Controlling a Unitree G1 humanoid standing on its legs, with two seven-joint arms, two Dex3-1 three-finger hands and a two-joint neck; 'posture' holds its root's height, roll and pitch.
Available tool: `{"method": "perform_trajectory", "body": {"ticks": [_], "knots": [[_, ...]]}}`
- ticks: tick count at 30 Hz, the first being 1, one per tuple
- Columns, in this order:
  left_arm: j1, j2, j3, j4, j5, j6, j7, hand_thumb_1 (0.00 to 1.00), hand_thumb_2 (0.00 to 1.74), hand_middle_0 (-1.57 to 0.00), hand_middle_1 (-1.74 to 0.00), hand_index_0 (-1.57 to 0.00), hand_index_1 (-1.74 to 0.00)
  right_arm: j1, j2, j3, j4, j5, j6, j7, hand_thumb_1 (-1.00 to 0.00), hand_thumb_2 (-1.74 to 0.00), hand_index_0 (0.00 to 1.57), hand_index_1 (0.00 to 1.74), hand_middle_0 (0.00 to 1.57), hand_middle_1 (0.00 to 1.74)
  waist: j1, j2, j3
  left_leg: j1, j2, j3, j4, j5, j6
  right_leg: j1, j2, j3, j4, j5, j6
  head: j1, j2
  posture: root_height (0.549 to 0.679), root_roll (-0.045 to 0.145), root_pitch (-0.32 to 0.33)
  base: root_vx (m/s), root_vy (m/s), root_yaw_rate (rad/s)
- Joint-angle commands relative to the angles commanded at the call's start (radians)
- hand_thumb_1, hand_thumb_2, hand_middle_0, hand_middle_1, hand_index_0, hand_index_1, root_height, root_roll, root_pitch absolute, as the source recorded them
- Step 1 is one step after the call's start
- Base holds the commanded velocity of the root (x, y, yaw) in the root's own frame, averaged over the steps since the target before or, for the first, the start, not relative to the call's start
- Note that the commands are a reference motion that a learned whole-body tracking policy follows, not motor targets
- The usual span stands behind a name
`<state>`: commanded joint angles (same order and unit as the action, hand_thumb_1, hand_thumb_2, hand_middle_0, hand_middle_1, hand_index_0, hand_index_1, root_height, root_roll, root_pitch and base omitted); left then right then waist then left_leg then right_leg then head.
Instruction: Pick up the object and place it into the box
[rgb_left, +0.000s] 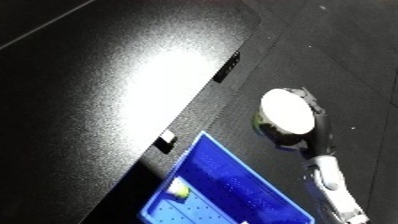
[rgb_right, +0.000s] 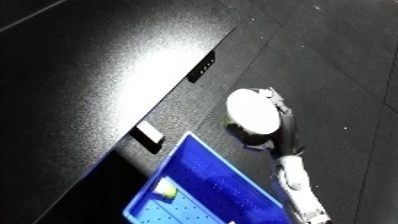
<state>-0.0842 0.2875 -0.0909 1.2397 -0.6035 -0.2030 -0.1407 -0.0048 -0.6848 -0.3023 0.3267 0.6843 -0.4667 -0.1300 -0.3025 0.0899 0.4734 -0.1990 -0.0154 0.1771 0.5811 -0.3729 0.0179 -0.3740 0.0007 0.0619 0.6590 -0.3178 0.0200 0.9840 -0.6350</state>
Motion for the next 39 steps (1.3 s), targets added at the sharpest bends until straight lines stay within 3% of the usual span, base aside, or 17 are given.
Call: {"method": "perform_trajectory", "body": {"ticks": [4, 9, 13, 15, 21, 28, 33, 39], "knots": [[-0.017, 0.009, -0.013, -0.01, 0.009, 0.026, 0.007, 0.0, 0.0, 0.0, 0.0, 0.0, 0.0, -0.026, -0.009, 0.081, 0.139, 0.075, 0.099, 0.112, -0.75, -1.3, 1.18, 1.3, 1.18, 1.3, 0.016, 0.004, -0.002, -0.001, -0.002, -0.011, 0.003, 0.005, -0.0021, 0.007, -0.0068, -0.002, -0.007, 0.007, -0.0006, 0.013, -0.026, 0.647, 0.068, 0.002, -0.012, -0.025, 0.049], [-0.031, 0.019, -0.042, -0.019, 0.026, 0.048, 0.014, 0.0, 0.0, 0.0, 0.0, 0.0, 0.0, -0.074, 0.009, 0.172, 0.325, 0.214, 0.237, 0.261, -0.75, -1.3, 1.18, 1.3, 1.18, 1.3, 0.045, 0.006, -0.011, -0.002, -0.007, -0.027, 0.006, 0.005, -0.0013, 0.016, -0.0163, -0.011, -0.004, 0.003, -0.0041, 0.052, -0.038, 0.647, 0.069, -0.005, -0.001, -0.058, 0.083], [-0.042, 0.022, -0.066, -0.013, 0.048, 0.056, 0.01, 0.0, 0.0, 0.0, 0.0, 0.0, 0.0, -0.116, 0.028, 0.217, 0.476, 0.237, 0.315, 0.33, -0.75, -1.3, 1.18, 1.3, 1.18, 1.3, 0.074, 0.014, -0.02, -0.006, -0.016, -0.044, 0.008, 0.008, -0.0004, 0.023, -0.023, -0.021, 0.001, -0.001, -0.0071, 0.102, -0.049, 0.647, 0.07, -0.011, 0.001, -0.048, 0.127], [-0.047, 0.021, -0.075, -0.008, 0.06, 0.058, 0.006, 0.0, 0.0, 0.0, 0.0, 0.0, 0.0, -0.138, 0.038, 0.232, 0.54, 0.235, 0.338, 0.349, -0.65, -1.13, 1.02, 1.13, 1.02, 1.13, 0.087, 0.018, -0.024, -0.007, -0.02, -0.051, 0.01, 0.009, 0.0003, 0.028, -0.0265, -0.026, 0.003, -0.002, -0.0082, 0.12, -0.056, 0.647, 0.07, -0.015, 0.012, -0.039, 0.115], [-0.055, 0.016, -0.101, 0.001, 0.08, 0.057, 0.004, 0.0, 0.0, 0.0, 0.0, 0.0, 0.0, -0.185, 0.057, 0.255, 0.664, 0.208, 0.342, 0.378, -0.35, -0.61, 0.55, 0.61, 0.55, 0.61, 0.119, 0.026, -0.034, -0.011, -0.028, -0.066, 0.017, 0.013, 0.0006, 0.035, -0.0346, -0.038, 0.017, -0.006, -0.0106, 0.14, -0.069, 0.647, 0.07, -0.023, 0.015, -0.03, 0.101], [-0.062, 0.016, -0.118, 0.003, 0.084, 0.071, 0.006, 0.0, 0.0, 0.0, 0.0, 0.0, 0.0, -0.212, 0.072, 0.286, 0.737, 0.149, 0.323, 0.377, 0.0, 0.0, 0.0, 0.0, 0.0, 0.0, 0.133, 0.026, -0.039, -0.023, -0.035, -0.078, 0.026, 0.015, 0.0009, 0.032, -0.0355, -0.047, 0.033, -0.012, -0.0131, 0.152, -0.063, 0.646, 0.071, -0.025, 0.014, -0.015, 0.065], [-0.062, 0.014, -0.121, 0.008, 0.089, 0.077, 0.008, 0.0, 0.0, 0.0, 0.0, 0.0, 0.0, -0.21, 0.083, 0.295, 0.77, 0.113, 0.308, 0.376, 0.0, 0.0, 0.0, 0.0, 0.0, 0.0, 0.141, 0.021, -0.045, -0.029, -0.036, -0.085, 0.032, 0.018, 0.0008, 0.034, -0.0351, -0.052, 0.037, -0.01, -0.0133, 0.154, -0.103, 0.646, 0.07, -0.027, 0.035, -0.02, 0.046], [-0.061, 0.018, -0.127, 0.002, 0.085, 0.075, 0.021, 0.0, 0.0, 0.0, 0.0, 0.0, 0.0, -0.213, 0.099, 0.309, 0.8, 0.072, 0.285, 0.372, 0.0, 0.0, 0.0, 0.0, 0.0, 0.0, 0.153, 0.02, -0.046, -0.024, -0.033, -0.089, -0.007, 0.049, -0.0077, 0.035, -0.0334, -0.058, 0.015, 0.001, -0.0069, 0.13, -0.089, 0.648, 0.068, -0.02, 0.023, -0.027, 0.083]]}}
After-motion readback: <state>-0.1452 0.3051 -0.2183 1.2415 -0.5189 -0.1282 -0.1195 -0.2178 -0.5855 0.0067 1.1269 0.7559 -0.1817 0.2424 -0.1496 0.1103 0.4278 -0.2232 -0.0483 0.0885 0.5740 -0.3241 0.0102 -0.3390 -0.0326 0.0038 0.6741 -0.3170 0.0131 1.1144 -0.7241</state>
